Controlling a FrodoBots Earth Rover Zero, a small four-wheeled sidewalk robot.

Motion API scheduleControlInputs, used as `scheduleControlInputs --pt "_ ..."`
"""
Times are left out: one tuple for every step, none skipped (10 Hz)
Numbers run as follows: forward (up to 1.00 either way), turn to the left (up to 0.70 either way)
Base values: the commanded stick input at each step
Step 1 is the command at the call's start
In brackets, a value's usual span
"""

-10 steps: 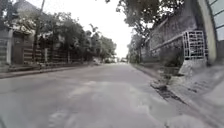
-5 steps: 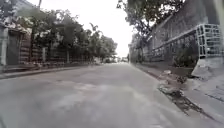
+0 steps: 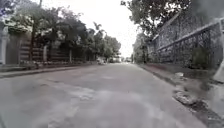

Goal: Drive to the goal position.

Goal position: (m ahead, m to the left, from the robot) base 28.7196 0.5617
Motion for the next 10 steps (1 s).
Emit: scheduleControlInputs --pt "1.0 -0.4" --pt "1.0 -0.31" --pt "1.0 0.0" --pt "1.0 0.0" --pt "1.0 0.0" --pt "1.0 0.0" --pt "1.0 0.02" --pt "1.0 0.02" --pt "1.0 0.0" --pt "1.0 0.04"
